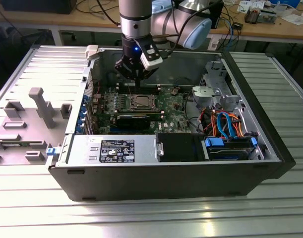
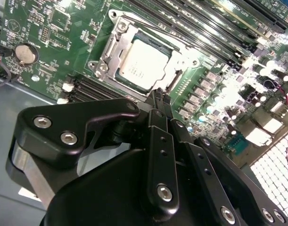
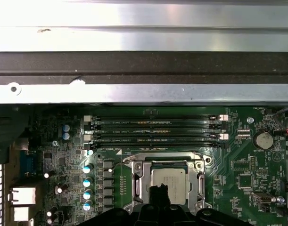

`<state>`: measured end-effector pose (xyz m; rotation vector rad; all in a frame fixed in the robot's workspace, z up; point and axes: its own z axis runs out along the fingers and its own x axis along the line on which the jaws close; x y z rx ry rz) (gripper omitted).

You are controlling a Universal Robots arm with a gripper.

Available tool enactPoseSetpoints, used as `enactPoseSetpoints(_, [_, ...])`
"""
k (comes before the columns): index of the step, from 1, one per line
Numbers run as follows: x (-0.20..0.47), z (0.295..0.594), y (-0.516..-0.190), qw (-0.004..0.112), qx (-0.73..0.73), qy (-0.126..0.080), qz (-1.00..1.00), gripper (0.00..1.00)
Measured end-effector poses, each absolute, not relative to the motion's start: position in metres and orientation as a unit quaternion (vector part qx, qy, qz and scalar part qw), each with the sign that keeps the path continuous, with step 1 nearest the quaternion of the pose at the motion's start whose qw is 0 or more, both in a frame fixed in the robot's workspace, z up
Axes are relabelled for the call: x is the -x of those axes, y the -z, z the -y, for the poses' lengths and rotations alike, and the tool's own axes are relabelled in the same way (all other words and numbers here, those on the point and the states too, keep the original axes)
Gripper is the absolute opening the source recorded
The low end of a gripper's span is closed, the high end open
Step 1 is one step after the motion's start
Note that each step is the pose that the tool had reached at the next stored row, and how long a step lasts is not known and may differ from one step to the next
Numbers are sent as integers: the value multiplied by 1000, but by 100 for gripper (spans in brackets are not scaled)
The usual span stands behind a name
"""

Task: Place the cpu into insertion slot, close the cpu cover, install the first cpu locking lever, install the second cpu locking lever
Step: 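Install the first cpu locking lever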

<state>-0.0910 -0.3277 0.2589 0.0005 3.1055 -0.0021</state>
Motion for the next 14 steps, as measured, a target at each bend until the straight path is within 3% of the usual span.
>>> enactPoseSetpoints(14, [102,328,-265,18,16,-1,-1000,11])
